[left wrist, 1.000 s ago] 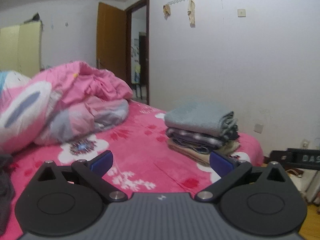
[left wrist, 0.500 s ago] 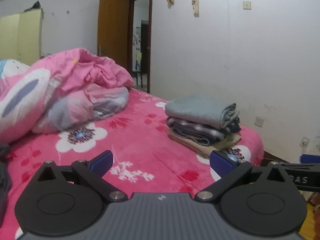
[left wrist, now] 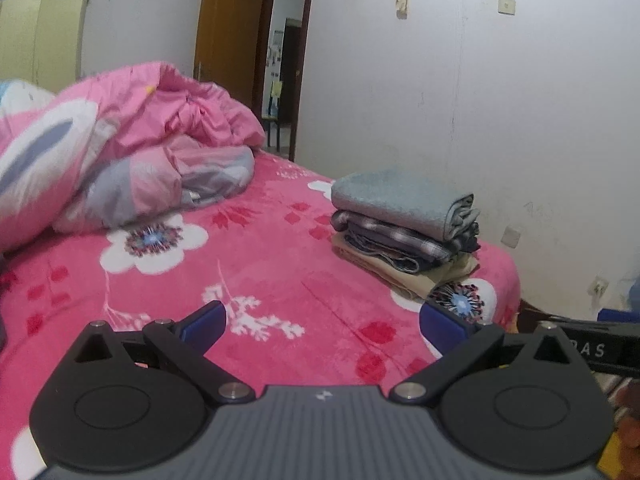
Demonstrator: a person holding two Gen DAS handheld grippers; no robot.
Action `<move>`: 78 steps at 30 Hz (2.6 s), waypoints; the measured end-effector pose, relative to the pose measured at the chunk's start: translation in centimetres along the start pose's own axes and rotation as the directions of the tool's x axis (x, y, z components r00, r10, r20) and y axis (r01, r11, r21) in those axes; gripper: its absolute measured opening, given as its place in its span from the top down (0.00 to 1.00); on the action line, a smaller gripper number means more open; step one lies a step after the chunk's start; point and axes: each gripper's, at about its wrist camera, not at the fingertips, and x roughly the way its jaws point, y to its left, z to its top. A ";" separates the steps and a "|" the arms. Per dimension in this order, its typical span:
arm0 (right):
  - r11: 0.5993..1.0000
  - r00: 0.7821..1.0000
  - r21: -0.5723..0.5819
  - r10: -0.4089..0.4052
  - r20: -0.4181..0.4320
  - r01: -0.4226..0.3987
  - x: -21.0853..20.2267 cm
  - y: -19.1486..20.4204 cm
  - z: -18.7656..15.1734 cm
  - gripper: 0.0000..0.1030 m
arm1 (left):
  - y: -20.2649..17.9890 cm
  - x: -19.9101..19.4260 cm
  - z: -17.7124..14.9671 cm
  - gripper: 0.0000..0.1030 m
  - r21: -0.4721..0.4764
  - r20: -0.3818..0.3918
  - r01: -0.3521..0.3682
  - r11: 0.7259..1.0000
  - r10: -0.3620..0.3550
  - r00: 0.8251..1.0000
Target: Fold clothes
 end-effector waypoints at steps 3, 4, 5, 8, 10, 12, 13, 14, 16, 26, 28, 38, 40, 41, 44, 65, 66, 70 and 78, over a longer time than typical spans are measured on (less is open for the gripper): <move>1.000 1.000 0.017 -0.017 -0.007 0.017 -0.1 0.1 -0.4 0.01 | 0.0 0.5 -0.3 0.00 -0.017 -0.033 0.042 0.999 -0.043 0.999; 1.000 1.000 0.020 -0.018 -0.012 0.018 -0.1 0.1 -0.5 0.01 | 0.0 0.7 -0.4 0.00 -0.018 -0.042 0.055 0.998 -0.055 0.998; 1.000 1.000 0.020 -0.020 -0.018 0.020 -0.1 0.1 -0.6 0.01 | -0.2 0.8 -0.6 0.00 -0.017 -0.045 0.059 0.998 -0.060 0.997; 0.999 0.999 0.002 -0.035 -0.021 0.035 -0.2 0.2 -1.0 0.01 | -0.9 0.9 -1.1 0.00 -0.001 -0.048 0.059 0.998 -0.059 0.997; 0.999 0.999 -0.016 -0.048 -0.020 0.048 -0.3 0.3 -1.3 0.01 | -1.4 1.0 -1.3 0.00 0.009 -0.053 0.060 0.998 -0.059 0.997; 0.998 0.998 -0.032 -0.061 -0.015 0.061 -0.4 0.3 -1.5 0.01 | -1.7 1.1 -1.3 0.00 0.013 -0.053 0.058 0.998 -0.057 0.997; 0.997 0.998 -0.039 -0.067 -0.012 0.067 -0.4 0.3 -1.6 0.01 | -1.9 1.1 -1.2 0.00 0.014 -0.053 0.057 0.998 -0.056 0.997; 0.996 0.997 -0.043 -0.075 -0.008 0.074 -0.4 0.2 -1.7 0.01 | -2.1 1.2 -1.2 0.00 0.015 -0.052 0.055 0.998 -0.054 0.997; 0.995 0.997 -0.048 -0.083 -0.002 0.083 -0.5 0.0 -1.7 0.01 | -2.5 1.2 -1.2 0.00 0.008 -0.049 0.050 0.999 -0.049 0.998; 0.992 0.993 -0.047 -0.117 0.016 0.118 -0.7 -1.9 -2.0 0.01 | -4.9 1.4 -1.3 0.00 -0.004 -0.041 0.042 0.999 -0.042 0.998; 0.991 0.992 -0.039 -0.125 0.014 0.125 -0.7 -2.4 -2.1 0.01 | -5.4 1.4 -1.5 0.00 0.008 -0.040 0.041 0.999 -0.041 0.998; 0.992 0.992 -0.015 -0.129 0.005 0.129 -0.4 -3.8 -2.4 0.01 | -6.3 1.5 -1.5 0.00 0.018 -0.041 0.030 0.999 -0.029 0.999; 0.992 0.992 -0.015 -0.126 0.005 0.126 -0.4 -3.9 -2.4 0.01 | -6.4 1.6 -1.6 0.00 0.018 -0.043 0.029 0.999 -0.028 0.999; 0.992 0.992 -0.015 -0.125 0.004 0.125 -0.4 -3.9 -2.4 0.01 | -6.4 1.6 -1.6 0.00 0.018 -0.045 0.028 0.999 -0.027 0.999; 0.993 0.993 -0.014 -0.121 0.002 0.121 -0.3 -3.9 -2.5 0.01 | -6.3 1.6 -1.6 0.00 0.015 -0.050 0.026 1.000 -0.026 0.998; 0.993 0.993 -0.013 -0.120 -0.007 0.120 -0.3 -3.7 -2.6 0.01 | -6.4 1.2 -1.5 0.00 0.026 -0.036 0.022 0.999 -0.021 0.999; 0.992 0.992 -0.012 -0.123 -0.008 0.123 -0.3 -3.7 -2.6 0.01 | -6.4 1.2 -1.5 0.00 0.027 -0.034 0.024 0.999 -0.023 0.999; 0.991 0.991 -0.008 -0.132 -0.006 0.132 -0.4 -3.8 -2.7 0.01 | -6.3 1.1 -1.5 0.00 0.031 -0.032 0.029 0.999 -0.028 0.999; 0.991 0.991 -0.015 -0.131 -0.016 0.131 -0.2 -3.6 -2.8 0.01 | -6.1 1.2 -1.5 0.00 0.025 -0.035 0.020 0.999 -0.019 0.999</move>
